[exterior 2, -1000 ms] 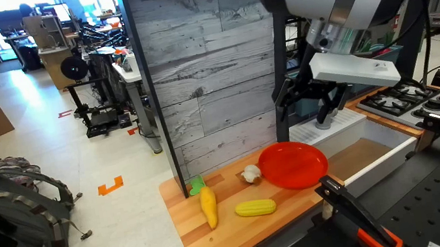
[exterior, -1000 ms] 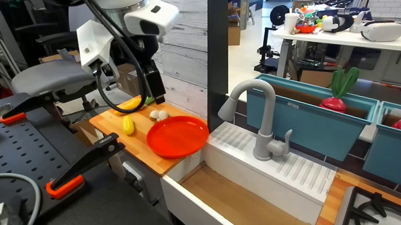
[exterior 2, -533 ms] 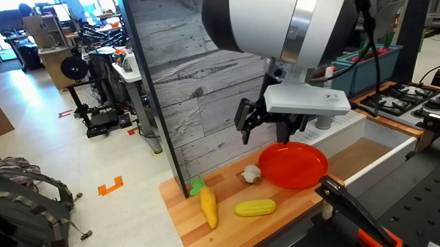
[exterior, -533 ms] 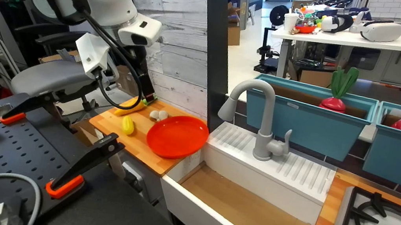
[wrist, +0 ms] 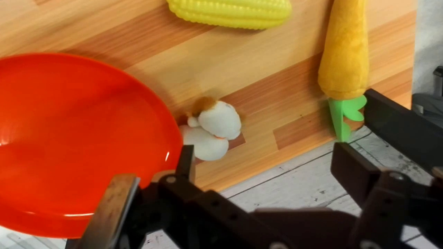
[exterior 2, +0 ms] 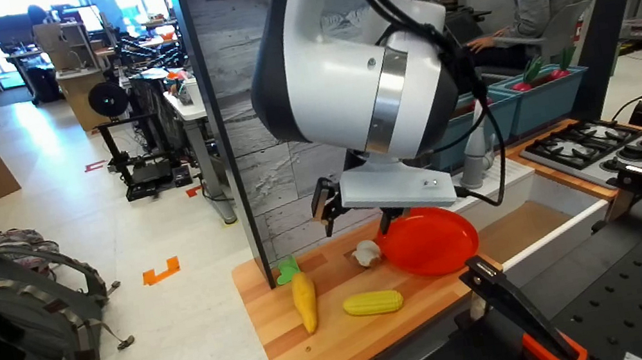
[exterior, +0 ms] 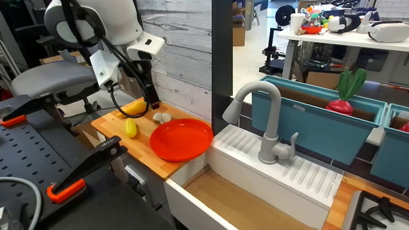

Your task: Move the carrot plushie away from you, then turn the tap nozzle to the right, finally, put the doll on the orange plate

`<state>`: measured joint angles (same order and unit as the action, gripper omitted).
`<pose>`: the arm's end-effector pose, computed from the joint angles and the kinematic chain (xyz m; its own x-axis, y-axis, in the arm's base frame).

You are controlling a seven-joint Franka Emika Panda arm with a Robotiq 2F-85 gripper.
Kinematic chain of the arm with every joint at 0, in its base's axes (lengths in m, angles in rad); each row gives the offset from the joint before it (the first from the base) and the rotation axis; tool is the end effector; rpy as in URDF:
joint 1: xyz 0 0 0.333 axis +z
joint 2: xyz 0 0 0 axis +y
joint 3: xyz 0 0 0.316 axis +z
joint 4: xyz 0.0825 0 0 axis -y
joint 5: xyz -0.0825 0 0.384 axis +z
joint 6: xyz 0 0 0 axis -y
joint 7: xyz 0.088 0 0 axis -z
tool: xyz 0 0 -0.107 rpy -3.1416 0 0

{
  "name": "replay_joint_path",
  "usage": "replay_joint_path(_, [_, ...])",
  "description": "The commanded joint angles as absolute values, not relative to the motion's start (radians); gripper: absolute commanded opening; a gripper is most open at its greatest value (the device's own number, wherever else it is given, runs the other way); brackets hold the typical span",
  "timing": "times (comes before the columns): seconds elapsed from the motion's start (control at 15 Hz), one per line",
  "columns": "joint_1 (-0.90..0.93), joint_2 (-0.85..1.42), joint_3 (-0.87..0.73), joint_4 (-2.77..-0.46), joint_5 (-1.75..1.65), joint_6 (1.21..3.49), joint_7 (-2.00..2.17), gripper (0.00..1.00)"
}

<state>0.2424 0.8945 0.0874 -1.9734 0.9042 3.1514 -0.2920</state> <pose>0.5533 0.1178 0.0287 0.9230 -0.3334 0.1920 -0.2935 -0.9328 -0.2090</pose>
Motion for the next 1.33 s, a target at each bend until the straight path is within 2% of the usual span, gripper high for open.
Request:
replay_joint_path(0.0, [0.300, 0.980, 0.006, -1.893, 0.707, 3.134, -0.051, 1.00])
replay_joint_path(0.4, [0.337, 1.053, -0.078, -1.805, 0.466, 3.062, 0.237, 0.99])
replay_joint_path(0.47, [0.333, 1.062, -0.081, -1.791, 0.435, 3.048, 0.266, 0.74])
replay_joint_path(0.6, [0.334, 1.071, -0.089, -1.770, 0.389, 3.027, 0.307, 0.70])
replay_joint_path(0.93, [0.327, 1.083, -0.092, -1.732, 0.328, 2.982, 0.365, 0.29])
replay_joint_path(1.2, [0.333, 1.087, -0.100, -1.717, 0.301, 2.952, 0.389, 0.02])
replay_joint_path(1.27, [0.352, 1.091, -0.122, -1.717, 0.288, 2.946, 0.400, 0.43])
